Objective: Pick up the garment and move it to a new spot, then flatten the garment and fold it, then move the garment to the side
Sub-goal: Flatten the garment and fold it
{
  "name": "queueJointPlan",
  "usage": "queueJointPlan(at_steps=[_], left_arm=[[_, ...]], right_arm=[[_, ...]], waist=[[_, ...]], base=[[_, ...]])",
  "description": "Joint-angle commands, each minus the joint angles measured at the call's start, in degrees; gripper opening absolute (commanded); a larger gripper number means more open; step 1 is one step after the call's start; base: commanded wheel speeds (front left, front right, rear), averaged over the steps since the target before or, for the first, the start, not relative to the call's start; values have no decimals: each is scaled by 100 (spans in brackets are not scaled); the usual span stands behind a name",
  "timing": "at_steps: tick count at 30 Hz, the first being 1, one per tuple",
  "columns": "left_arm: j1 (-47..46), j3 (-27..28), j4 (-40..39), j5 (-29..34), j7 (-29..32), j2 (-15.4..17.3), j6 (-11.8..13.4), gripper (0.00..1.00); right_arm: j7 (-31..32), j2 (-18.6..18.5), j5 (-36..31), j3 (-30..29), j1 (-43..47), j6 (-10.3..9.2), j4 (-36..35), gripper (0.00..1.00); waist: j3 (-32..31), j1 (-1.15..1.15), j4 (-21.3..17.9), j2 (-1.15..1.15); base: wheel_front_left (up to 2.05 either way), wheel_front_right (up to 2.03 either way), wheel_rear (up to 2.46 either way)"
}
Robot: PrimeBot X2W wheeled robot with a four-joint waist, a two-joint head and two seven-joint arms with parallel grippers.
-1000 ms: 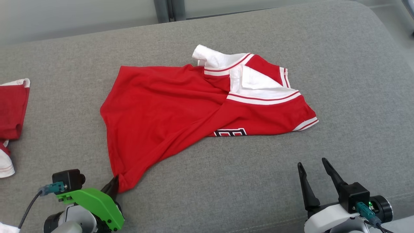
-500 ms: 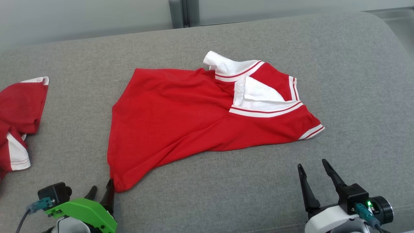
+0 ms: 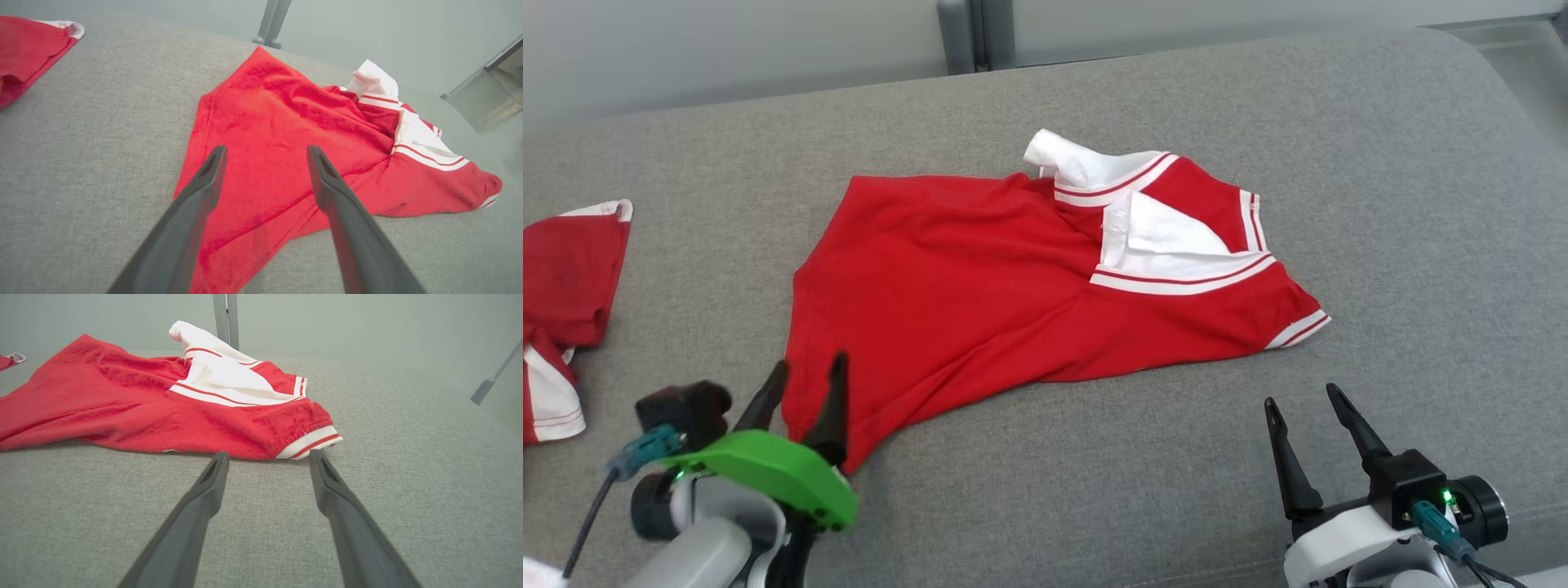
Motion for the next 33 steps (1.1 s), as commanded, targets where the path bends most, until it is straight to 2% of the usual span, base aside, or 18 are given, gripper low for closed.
queueJointPlan(at_steps=[1, 6, 11, 15, 24, 33], left_arm=[[-283, -131, -124, 128, 169, -89, -18, 100], [-1320, -634, -39, 481, 886, -493, -223, 100], [-2262, -905, 637, 579, 1380, -1083, -529, 100], [-2778, -1052, 1335, 621, 1665, -1401, -782, 100], [-3385, -1157, 2718, 504, 1929, -1908, -1297, 100], [-3565, -1273, 3765, 537, 1946, -2165, -1592, 100]], right_arm=[[-19, -15, 22, -9, -73, -6, -24, 100], [-19, -15, 141, 40, -216, -6, -68, 100], [-19, -15, 315, 128, -363, -6, -77, 100], [-19, -11, 467, 178, -421, -6, -65, 100], [-19, -11, 606, 243, -490, -6, -31, 100], [-19, -12, 643, 296, -507, -6, -22, 100]], waist=[[118, 0, -125, 0], [371, 0, -422, 0], [647, 0, -801, 0], [817, 0, -1091, 0], [961, 0, -1495, 0], [931, 0, -1666, 0]], base=[[0, 0, 0], [0, 0, 0], [0, 0, 0], [0, 0, 0], [0, 0, 0], [0, 0, 0]])
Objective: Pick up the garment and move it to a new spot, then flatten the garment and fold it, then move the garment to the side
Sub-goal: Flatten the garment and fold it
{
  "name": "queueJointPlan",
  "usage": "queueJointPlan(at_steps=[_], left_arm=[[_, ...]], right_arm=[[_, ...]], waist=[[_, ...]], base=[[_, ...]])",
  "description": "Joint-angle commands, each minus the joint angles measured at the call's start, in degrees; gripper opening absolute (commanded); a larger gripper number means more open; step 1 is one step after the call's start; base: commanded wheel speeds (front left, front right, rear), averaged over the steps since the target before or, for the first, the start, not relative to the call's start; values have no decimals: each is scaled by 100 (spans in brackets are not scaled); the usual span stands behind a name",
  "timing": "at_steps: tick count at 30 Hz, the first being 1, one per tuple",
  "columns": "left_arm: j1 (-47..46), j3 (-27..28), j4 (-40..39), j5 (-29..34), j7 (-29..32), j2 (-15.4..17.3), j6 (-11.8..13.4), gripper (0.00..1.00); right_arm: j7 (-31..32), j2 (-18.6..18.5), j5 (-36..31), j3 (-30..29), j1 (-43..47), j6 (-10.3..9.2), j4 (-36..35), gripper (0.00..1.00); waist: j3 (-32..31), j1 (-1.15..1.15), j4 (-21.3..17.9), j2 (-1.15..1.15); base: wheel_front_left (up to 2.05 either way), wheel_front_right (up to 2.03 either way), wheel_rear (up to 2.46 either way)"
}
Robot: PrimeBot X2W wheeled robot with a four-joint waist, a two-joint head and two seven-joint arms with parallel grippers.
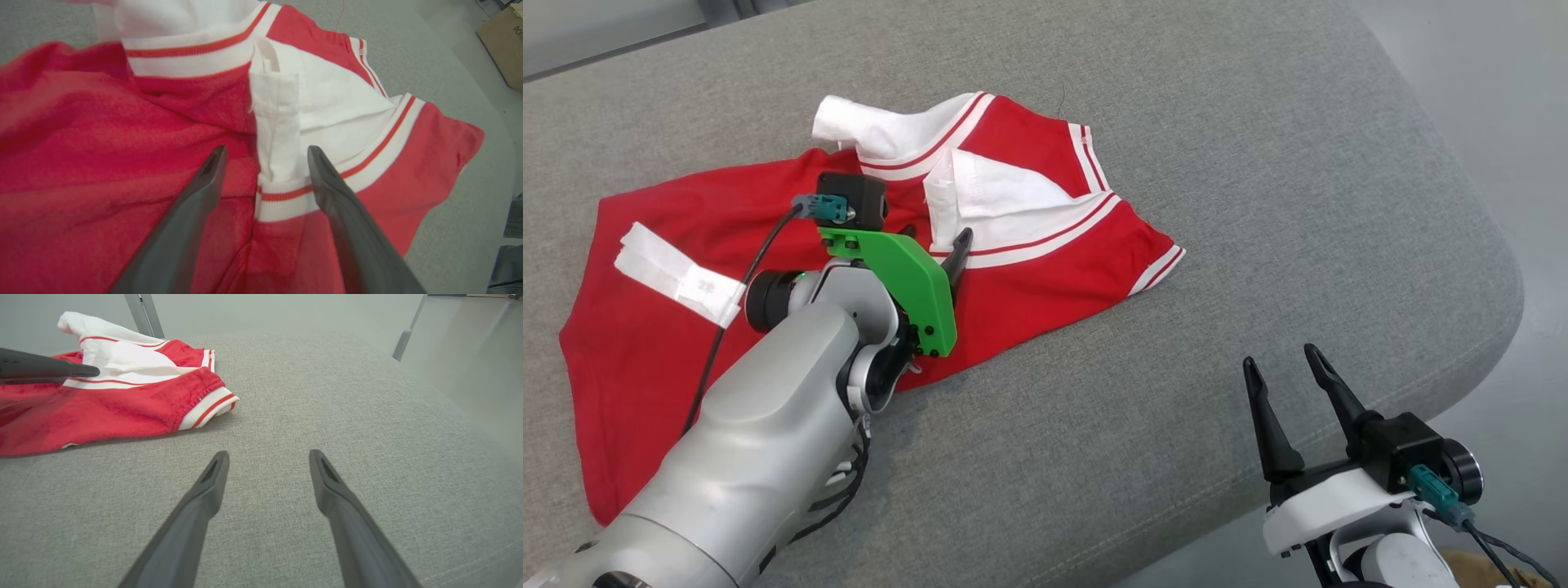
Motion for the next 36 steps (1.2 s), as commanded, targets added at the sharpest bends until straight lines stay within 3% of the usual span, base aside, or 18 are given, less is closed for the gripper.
queueJointPlan(at_steps=[1, 2, 3, 4, 11, 17, 24, 29, 32, 34, 36], left_arm=[[-108, -1, 140, -4, 15, -3, -71, 100], [-122, -4, 218, -11, -7, -25, -109, 81], [-132, -11, 282, -13, -23, -50, -154, 45], [-142, -18, 325, -19, -43, -86, -210, 0], [-206, -122, 197, 19, -169, -315, -589, 0], [71, -586, -692, 392, -251, -422, -828, 0], [688, -1478, -1863, 1236, -319, -29, -739, 0], [1063, -1728, -1920, 2261, -511, 287, -855, 0], [1337, -1754, -1784, 2643, -700, 319, -985, 27], [1493, -1754, -1708, 2788, -887, 252, -1089, 54], [1707, -1760, -1554, 2719, -1160, 101, -1185, 43]], right_arm=[[-19, -7, 19, 4, -36, -6, 2, 100], [-19, -7, 19, -1, -26, -6, 0, 100], [-19, -7, 17, -10, -14, -6, -2, 100], [-19, -8, 16, -26, 4, -6, -2, 100], [-19, -8, 36, -91, 68, -6, 15, 100], [-19, -8, 50, -159, 126, -6, 30, 100], [-19, -8, 83, -211, 136, -6, 35, 100], [-19, -9, 65, -232, 138, -6, 66, 100], [-18, -9, 31, -250, 159, -6, 91, 100], [-18, -8, 21, -257, 152, -6, 101, 100], [-18, -8, 5, -265, 135, -6, 103, 100]], waist=[[-6, 0, -26, -1], [-11, 0, -28, -1], [-17, 0, -26, -1], [-24, 0, -19, -1], [-66, 0, 70, -1], [-134, 0, 181, -1], [-107, 0, 240, -1], [-84, 0, 269, -1], [-90, 0, 292, -1], [-97, 0, 307, -1], [-106, 0, 332, -1]], base=[[0, 0, 0], [0, 0, 0], [0, 0, 0], [0, 0, 0], [0, 0, 0], [0, 0, 0], [0, 0, 0], [0, 0, 0], [0, 0, 0], [0, 0, 0], [0, 0, 0]])
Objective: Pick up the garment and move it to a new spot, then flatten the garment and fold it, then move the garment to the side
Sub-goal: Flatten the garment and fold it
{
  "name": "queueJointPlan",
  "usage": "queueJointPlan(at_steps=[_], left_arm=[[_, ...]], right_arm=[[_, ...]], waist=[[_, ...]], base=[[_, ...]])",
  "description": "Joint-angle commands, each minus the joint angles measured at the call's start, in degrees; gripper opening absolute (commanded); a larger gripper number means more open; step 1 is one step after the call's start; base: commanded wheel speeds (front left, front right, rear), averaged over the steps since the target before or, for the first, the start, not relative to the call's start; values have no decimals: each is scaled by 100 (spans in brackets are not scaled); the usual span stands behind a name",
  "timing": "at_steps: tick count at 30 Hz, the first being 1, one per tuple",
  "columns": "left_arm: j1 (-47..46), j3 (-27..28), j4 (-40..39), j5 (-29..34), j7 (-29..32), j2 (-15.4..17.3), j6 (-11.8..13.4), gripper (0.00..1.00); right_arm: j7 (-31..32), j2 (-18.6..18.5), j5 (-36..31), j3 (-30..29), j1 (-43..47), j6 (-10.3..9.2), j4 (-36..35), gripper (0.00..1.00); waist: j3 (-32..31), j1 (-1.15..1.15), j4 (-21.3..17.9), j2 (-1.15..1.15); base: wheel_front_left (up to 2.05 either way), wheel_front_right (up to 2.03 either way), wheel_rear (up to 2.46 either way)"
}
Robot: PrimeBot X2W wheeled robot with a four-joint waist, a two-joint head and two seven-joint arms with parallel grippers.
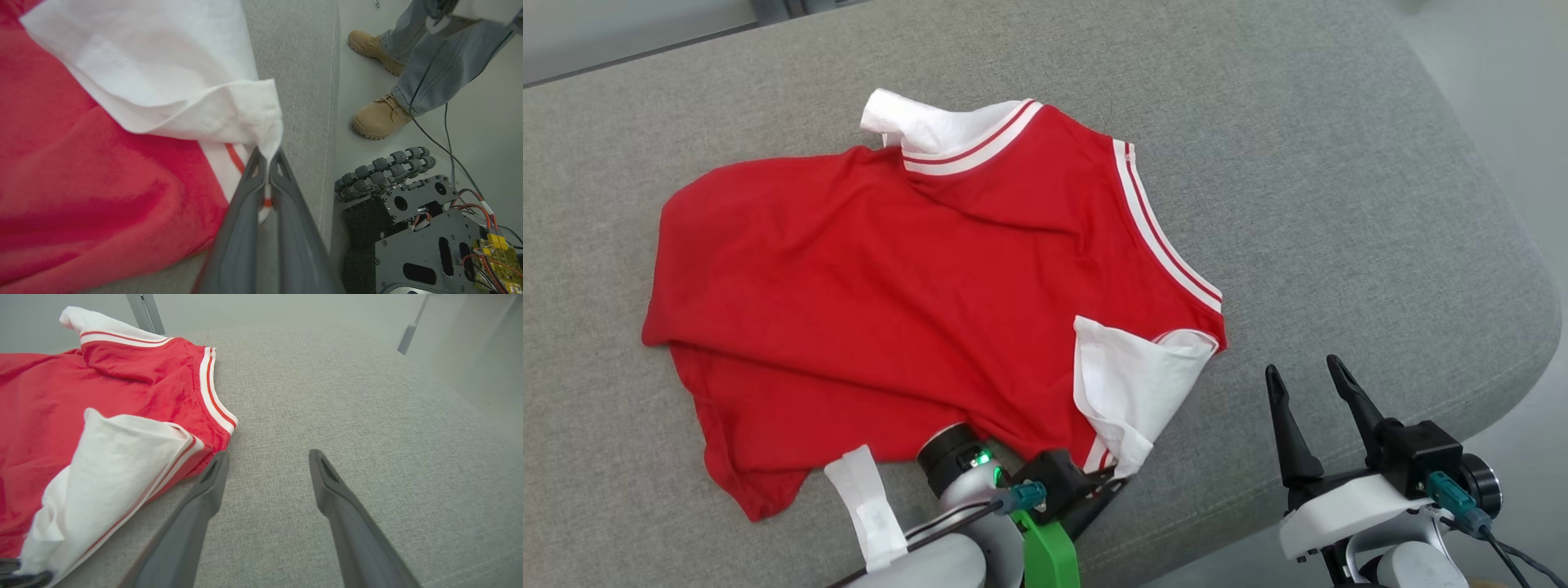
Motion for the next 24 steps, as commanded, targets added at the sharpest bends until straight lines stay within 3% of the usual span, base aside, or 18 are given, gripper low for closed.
queueJointPlan(at_steps=[1, 3, 5, 6, 14, 19, 24], left_arm=[[76, 4, 61, -24, -108, -60, -35, 41], [109, 16, 176, -59, -320, -187, -45, 44], [97, 24, 364, -37, -466, -274, -48, 89], [119, 48, 458, -73, -520, -328, -40, 100], [332, 594, 621, -828, -609, -554, -9, 100], [371, 907, 40, -1447, -163, -302, -23, 100], [46, 1268, -489, -1703, 147, -40, 154, 100]], right_arm=[[-20, -9, -32, -9, 22, -6, 8, 100], [-20, -8, -42, -17, 15, -6, 8, 100], [-20, -9, -52, -22, 14, -6, 8, 100], [-20, -9, -62, -25, 18, -6, 8, 100], [-20, -8, -82, -57, 79, -6, -2, 100], [-20, -9, -56, -61, 94, -6, 10, 100], [-20, -8, -34, -33, 35, -6, 20, 100]], waist=[[-2, 0, 16, 0], [-9, 0, 39, 0], [-19, 0, 57, 0], [-25, 0, 67, 0], [-79, 0, 108, 0], [-100, 0, 156, 0], [-86, 0, 201, 0]], base=[[0, 0, 0], [0, 0, 0], [0, 0, 0], [0, 0, 0], [0, 0, 0], [0, 0, 0], [0, 0, 0]])
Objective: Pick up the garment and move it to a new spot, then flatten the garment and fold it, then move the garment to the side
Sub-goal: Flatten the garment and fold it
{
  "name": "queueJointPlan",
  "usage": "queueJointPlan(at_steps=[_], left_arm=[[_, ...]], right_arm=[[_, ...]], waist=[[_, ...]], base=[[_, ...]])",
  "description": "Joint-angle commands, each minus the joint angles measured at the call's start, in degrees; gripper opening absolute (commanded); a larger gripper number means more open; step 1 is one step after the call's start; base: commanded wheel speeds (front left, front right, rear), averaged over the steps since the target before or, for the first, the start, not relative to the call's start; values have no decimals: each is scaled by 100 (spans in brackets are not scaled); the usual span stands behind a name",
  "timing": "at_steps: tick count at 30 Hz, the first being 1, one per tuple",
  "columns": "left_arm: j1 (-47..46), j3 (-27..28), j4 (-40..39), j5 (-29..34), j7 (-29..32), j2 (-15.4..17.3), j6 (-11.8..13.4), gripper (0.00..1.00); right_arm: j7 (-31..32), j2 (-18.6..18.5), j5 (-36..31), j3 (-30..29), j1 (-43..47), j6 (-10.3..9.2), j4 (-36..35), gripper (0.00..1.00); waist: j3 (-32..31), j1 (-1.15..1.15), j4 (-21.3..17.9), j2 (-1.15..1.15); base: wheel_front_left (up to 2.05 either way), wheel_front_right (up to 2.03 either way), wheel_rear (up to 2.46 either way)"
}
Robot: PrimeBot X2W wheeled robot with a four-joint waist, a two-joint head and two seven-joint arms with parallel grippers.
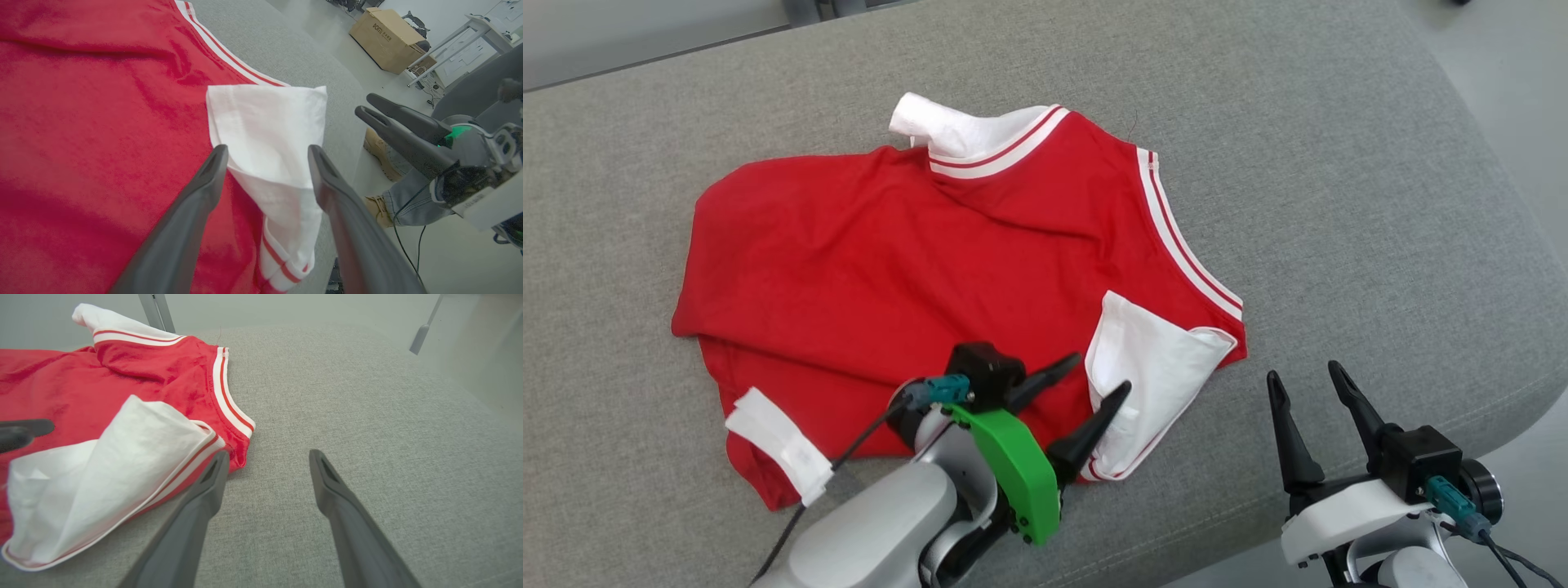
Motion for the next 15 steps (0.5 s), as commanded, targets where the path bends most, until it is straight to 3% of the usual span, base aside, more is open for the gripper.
queueJointPlan(at_steps=[1, 7, 15], left_arm=[[-181, 105, -60, 9, 28, 56, 59, 100], [-578, 267, 151, -173, 350, -12, 128, 100], [-874, 200, 955, -423, 759, -312, -26, 100]], right_arm=[[-20, -10, 14, 16, -45, -6, 16, 100], [-20, -10, 32, 83, -93, -6, 29, 100], [-20, -9, 81, 164, -98, -6, 41, 100]], waist=[[9, 0, -3, 0], [31, 0, -63, 0], [66, 0, -277, 0]], base=[[0, 0, 0], [0, 0, 0], [0, 0, 0]])
